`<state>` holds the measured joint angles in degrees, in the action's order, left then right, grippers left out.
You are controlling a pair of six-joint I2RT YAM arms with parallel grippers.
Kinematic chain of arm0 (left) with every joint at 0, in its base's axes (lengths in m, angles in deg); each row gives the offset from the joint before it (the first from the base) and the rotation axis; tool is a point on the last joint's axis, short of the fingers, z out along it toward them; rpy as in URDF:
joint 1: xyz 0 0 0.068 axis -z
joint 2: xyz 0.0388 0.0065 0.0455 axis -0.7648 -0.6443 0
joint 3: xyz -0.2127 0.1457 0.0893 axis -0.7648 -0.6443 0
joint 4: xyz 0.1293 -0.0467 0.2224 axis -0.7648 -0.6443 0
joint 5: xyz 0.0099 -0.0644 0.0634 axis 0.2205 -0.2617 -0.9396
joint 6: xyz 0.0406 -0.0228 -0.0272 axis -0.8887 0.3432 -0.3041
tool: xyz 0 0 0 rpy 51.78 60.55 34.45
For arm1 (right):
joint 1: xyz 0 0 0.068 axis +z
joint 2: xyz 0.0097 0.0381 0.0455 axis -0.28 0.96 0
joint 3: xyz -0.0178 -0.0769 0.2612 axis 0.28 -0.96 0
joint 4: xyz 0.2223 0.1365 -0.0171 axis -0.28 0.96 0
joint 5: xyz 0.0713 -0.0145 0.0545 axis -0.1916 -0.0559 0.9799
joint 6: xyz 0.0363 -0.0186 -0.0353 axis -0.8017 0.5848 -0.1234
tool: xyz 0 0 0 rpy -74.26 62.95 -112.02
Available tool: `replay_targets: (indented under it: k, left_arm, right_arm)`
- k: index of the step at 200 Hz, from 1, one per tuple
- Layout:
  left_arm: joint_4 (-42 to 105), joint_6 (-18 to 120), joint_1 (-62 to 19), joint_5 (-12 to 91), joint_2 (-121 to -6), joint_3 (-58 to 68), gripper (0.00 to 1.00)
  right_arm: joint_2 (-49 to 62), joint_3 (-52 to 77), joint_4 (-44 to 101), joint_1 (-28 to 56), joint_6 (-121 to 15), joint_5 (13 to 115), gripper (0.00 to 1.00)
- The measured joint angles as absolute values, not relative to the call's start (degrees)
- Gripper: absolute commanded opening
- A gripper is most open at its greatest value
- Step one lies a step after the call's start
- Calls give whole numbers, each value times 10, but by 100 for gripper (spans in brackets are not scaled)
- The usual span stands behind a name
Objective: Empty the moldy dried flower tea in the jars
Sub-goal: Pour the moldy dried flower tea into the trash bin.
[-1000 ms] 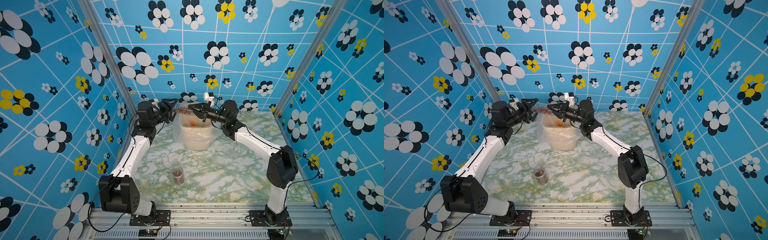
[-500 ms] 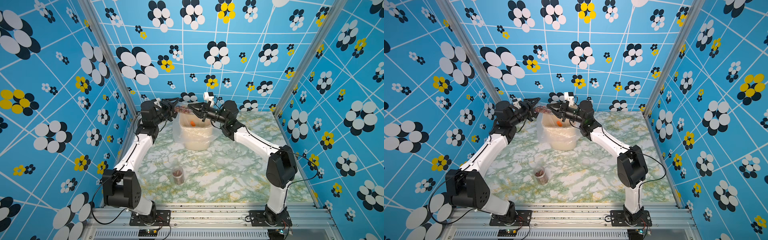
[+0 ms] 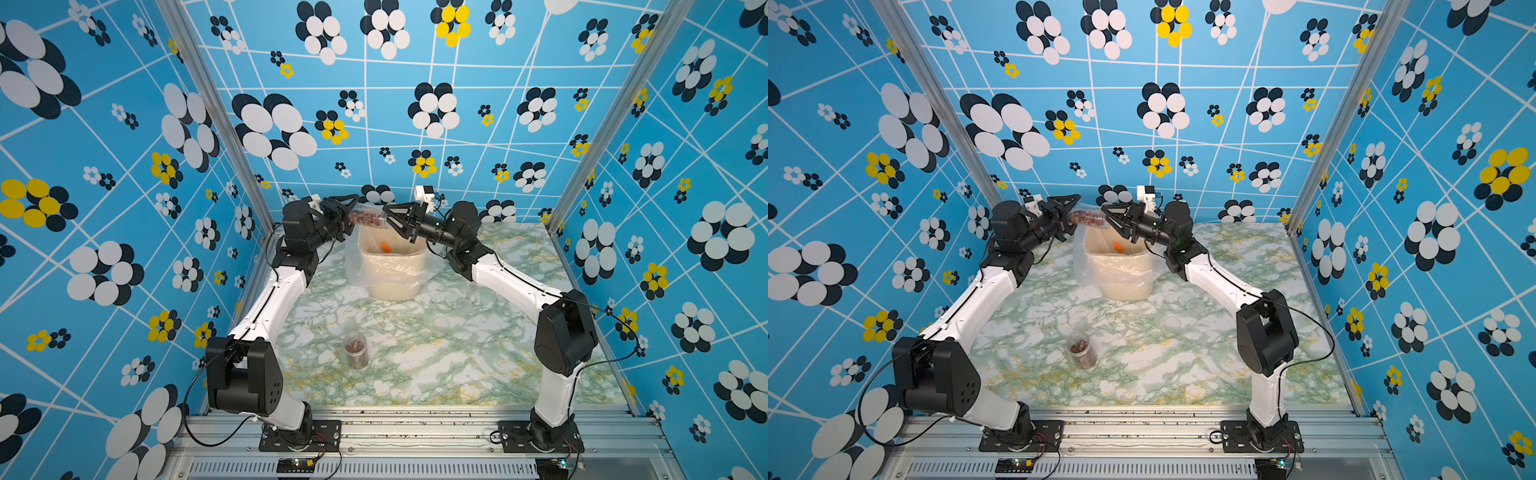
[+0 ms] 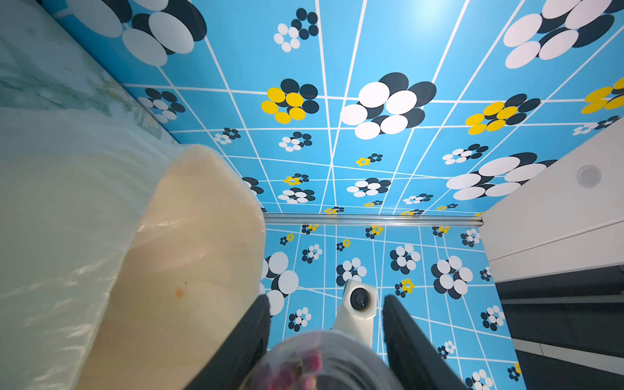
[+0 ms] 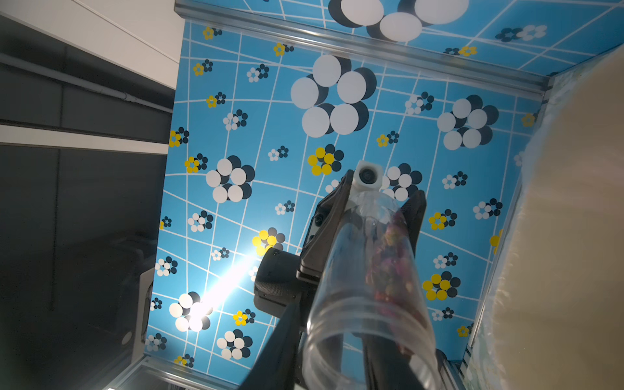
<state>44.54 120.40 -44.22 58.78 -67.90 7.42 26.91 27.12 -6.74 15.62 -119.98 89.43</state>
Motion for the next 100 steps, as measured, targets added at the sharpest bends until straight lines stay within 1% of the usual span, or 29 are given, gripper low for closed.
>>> replay_targets:
  k: [38,66,100]
  left_arm:
    - [403,1159,-442,576,-679,97,7]
    - [365,1116,-442,566,-679,115,2]
    - [329,1065,-441,553,-679,126,0]
  right_arm:
    - [232,233,-44,138,-1175,886,45]
    - [202,213,-23,123,-1151,881,46]
    - [172,201,17,114,-1111,876,47]
